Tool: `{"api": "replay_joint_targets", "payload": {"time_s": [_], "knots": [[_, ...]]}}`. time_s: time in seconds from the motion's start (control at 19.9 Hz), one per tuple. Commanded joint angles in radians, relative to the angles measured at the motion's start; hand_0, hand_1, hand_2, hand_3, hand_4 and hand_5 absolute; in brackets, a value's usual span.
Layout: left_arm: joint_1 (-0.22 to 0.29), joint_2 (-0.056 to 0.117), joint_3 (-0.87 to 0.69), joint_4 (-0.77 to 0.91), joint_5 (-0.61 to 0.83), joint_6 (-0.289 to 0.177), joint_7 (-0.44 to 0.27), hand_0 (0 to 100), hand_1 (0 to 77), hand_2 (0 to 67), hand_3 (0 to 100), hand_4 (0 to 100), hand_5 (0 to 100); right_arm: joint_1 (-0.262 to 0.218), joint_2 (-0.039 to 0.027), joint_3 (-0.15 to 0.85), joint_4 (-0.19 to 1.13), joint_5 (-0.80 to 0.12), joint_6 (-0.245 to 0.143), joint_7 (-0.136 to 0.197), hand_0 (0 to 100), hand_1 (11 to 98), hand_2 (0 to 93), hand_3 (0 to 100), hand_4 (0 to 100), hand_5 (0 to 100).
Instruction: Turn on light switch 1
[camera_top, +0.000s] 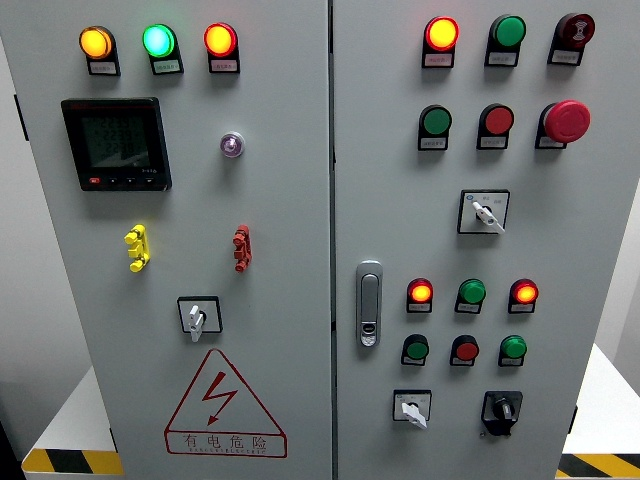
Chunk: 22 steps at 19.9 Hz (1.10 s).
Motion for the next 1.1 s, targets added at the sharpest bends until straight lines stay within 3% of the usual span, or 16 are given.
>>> {"api": "replay_joint_targets", "payload": {"time_s": [0.0, 0.25, 0.4, 0.6, 0.75, 0.95, 1.05], "knots": [[0.000, -0.001, -0.188, 0.001, 0.159, -0.004, 0.000, 0, 8.4, 1.6, 0, 0, 0, 0.000, 0.0000, -0.001, 0.000, 0.000, 0.000, 0.000, 0, 22.2, 0.0, 11, 23, 15], [-0.001, 0.001, -0.565, -0.004, 0.471, -0.012, -0.012, 0, 10.4, 1.9, 0, 0, 0, 0.000, 0.0000, 0.000, 0.000, 0.000, 0.000, -0.002, 0, 22.2, 0.0, 11, 23, 15], [-0.001, 0.001, -0.710, -0.007, 0.636, -0.047, -0.046, 0, 11.5, 2.0, 0, 0, 0, 0.000, 0.0000, -0.001, 0.000, 0.001, 0.000, 0.000, 0, 22.2, 0.0, 11, 23, 15], [-0.006, 0.013, -0.721, -0.016, 0.638, -0.046, -0.199, 0, 13.7, 2.5, 0, 0, 0, 0.000, 0.0000, 0.000, 0.000, 0.000, 0.000, 0.000, 0, 22.3, 0.0, 11, 23, 15], [-0.032, 0.042, -0.680, -0.007, 0.588, -0.047, -0.303, 0, 14.8, 3.5, 0, 10, 9, 0.000, 0.0000, 0.000, 0.000, 0.000, 0.000, 0.000, 0, 22.3, 0.0, 11, 23, 15], [-0.060, 0.047, -0.437, -0.036, 0.350, -0.030, -0.319, 0, 15.5, 4.6, 0, 17, 14, 0.000, 0.0000, 0.000, 0.000, 0.000, 0.000, -0.002, 0, 22.3, 0.0, 11, 23, 15], [-0.055, 0.041, -0.504, -0.143, 0.319, -0.030, -0.313, 0, 16.3, 5.1, 1, 19, 15, 0.000, 0.0000, -0.001, 0.000, 0.001, 0.000, -0.002, 0, 22.3, 0.0, 11, 23, 15]]}}
